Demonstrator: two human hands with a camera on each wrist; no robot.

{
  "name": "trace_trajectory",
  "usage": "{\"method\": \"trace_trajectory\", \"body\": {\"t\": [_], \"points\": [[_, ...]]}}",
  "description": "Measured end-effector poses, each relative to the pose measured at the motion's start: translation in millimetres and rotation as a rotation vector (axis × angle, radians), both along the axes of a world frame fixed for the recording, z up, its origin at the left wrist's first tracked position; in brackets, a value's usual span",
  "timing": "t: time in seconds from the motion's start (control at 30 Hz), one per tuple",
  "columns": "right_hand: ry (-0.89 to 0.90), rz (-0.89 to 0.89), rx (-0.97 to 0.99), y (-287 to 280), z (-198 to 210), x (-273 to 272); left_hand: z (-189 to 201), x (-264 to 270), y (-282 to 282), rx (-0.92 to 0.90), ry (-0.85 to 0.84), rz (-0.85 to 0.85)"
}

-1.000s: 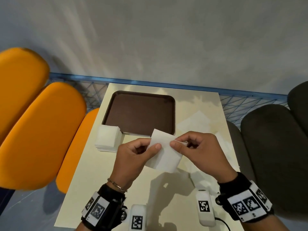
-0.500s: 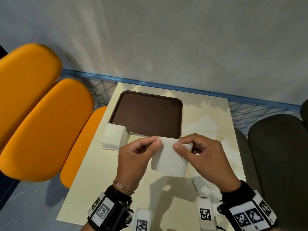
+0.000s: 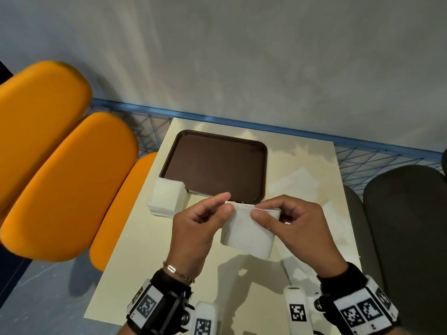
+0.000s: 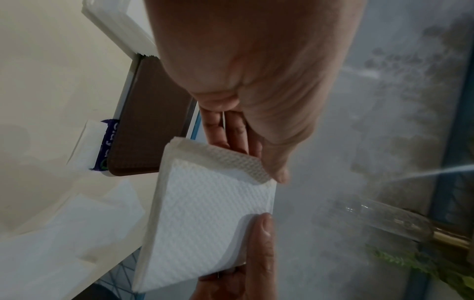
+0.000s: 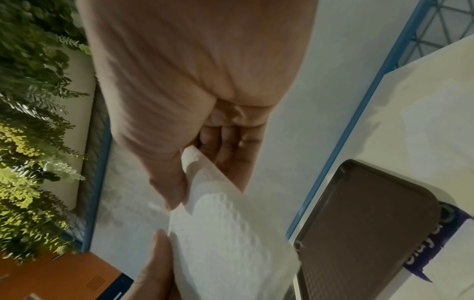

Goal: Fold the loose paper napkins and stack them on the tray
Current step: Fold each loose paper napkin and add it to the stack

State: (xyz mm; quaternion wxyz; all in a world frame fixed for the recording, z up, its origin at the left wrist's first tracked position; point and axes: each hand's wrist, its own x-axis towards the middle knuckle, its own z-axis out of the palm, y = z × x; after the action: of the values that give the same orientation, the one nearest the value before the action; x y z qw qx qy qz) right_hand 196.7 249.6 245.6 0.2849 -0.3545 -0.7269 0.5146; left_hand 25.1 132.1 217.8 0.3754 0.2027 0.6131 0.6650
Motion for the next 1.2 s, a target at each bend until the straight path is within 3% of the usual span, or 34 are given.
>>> {"method": "trace_trajectory", "body": {"t": [0.77, 1.2], "points": [[-0.002, -0.002, 0.071, 1, -7, 1, 6, 2, -4, 0.031, 0.049, -0.033], [0.153, -0.089, -0.293, 3, -16, -8, -4, -11, -12, -0.003, 0.019, 0.028]]}}
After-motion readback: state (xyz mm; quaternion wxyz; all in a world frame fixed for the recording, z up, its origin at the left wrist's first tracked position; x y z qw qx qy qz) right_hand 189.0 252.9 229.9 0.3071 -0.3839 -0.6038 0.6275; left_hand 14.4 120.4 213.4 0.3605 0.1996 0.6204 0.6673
